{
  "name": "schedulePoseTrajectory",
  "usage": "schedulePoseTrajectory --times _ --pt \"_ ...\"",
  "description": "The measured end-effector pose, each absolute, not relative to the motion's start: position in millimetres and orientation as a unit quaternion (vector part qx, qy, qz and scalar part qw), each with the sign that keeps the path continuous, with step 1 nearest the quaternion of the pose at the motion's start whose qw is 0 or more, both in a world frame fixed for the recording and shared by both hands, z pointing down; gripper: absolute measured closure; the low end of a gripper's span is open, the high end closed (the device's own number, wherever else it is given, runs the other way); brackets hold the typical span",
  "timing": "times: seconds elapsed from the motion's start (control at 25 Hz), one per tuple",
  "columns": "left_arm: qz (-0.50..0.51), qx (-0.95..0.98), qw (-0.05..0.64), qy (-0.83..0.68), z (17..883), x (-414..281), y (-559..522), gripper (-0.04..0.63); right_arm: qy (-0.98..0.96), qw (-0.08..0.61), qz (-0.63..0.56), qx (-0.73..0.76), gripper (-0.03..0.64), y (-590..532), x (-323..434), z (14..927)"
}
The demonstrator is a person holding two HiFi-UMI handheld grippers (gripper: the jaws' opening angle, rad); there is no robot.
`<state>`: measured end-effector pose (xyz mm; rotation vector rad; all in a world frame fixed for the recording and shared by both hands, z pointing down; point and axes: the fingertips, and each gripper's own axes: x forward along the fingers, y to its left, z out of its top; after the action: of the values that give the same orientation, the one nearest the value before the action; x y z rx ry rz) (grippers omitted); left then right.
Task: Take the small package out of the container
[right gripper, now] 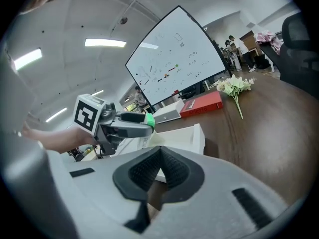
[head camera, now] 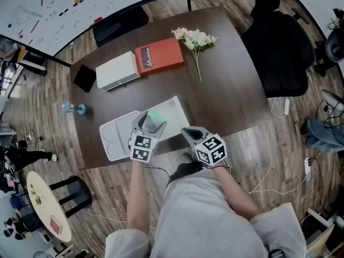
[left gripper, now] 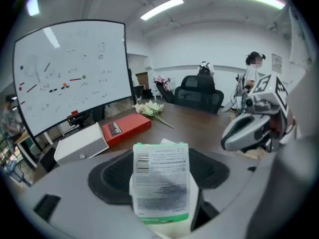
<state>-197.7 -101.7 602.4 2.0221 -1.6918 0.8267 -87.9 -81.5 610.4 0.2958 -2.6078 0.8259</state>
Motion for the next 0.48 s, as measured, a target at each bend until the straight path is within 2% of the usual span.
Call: schedulePoseTrajectory --times 0.48 --pt "0.127 0.682 0.175 -0.699 542.9 -232.8 -59.7 0.263 -0.935 0.196 0.27 0.118 0.612 -29.7 -97.6 589.9"
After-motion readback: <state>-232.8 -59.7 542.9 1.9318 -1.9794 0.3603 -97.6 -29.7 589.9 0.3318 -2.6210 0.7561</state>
